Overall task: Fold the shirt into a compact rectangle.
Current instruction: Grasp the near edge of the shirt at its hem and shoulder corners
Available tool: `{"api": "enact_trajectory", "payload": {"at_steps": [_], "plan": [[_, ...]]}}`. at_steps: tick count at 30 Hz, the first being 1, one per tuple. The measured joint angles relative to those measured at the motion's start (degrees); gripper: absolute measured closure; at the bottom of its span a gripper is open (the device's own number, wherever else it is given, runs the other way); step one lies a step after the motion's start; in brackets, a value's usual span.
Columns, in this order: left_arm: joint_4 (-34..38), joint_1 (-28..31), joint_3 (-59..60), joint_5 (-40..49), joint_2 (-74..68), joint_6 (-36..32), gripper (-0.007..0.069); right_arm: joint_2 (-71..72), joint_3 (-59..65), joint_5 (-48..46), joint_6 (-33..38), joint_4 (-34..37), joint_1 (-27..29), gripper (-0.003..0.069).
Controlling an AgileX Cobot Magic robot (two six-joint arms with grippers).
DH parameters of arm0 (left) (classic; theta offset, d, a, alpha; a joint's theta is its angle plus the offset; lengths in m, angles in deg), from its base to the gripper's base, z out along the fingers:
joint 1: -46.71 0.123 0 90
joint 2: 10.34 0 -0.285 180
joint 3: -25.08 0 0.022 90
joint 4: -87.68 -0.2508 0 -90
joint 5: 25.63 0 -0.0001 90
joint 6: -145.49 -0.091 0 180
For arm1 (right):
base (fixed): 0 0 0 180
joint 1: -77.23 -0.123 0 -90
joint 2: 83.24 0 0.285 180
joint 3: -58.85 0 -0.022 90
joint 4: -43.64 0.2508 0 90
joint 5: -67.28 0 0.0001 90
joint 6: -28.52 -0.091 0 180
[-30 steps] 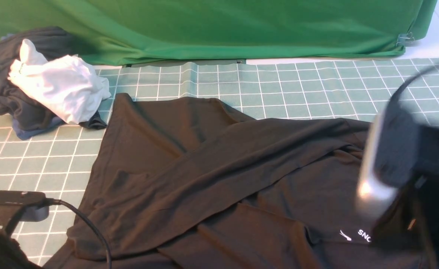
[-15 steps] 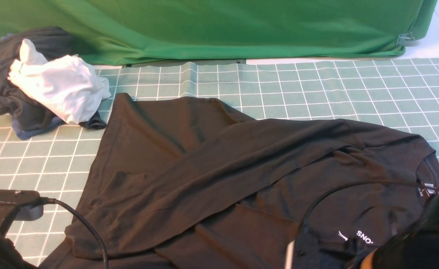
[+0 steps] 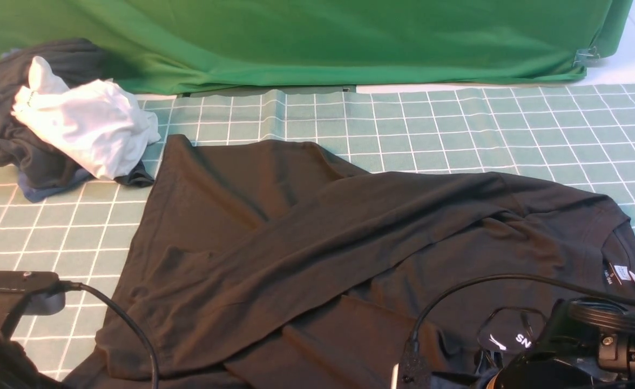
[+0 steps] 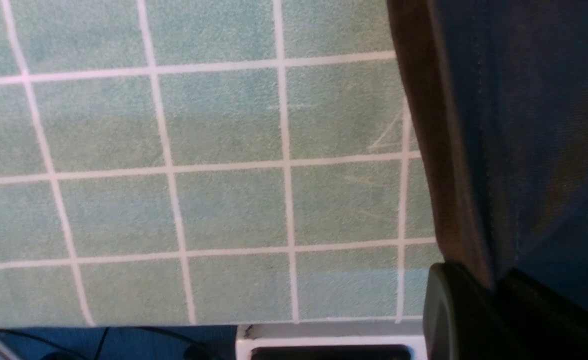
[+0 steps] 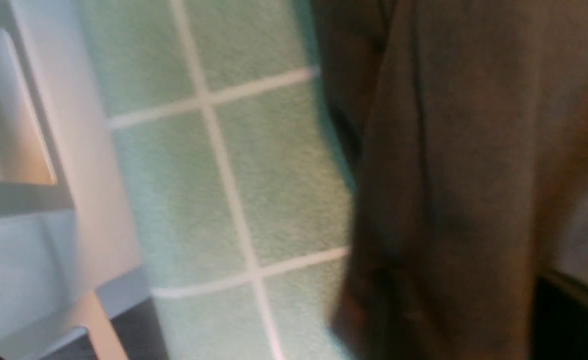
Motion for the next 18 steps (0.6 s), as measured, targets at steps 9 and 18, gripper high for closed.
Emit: {"api": "enact_trajectory", "payload": {"at_steps": [9,18], "plan": [[3.23,0.00,-1.01,-6.03,0.07,1.68,0.0613,2.50,-2.39,-5.82,0.46,-3.40,0.00,0.0604],[3.18,0.00,-10.43,-10.27,-1.63,4.06,0.0613,5.07,-10.37,-9.40,-2.89,-11.22,4.52,0.0605]]}}
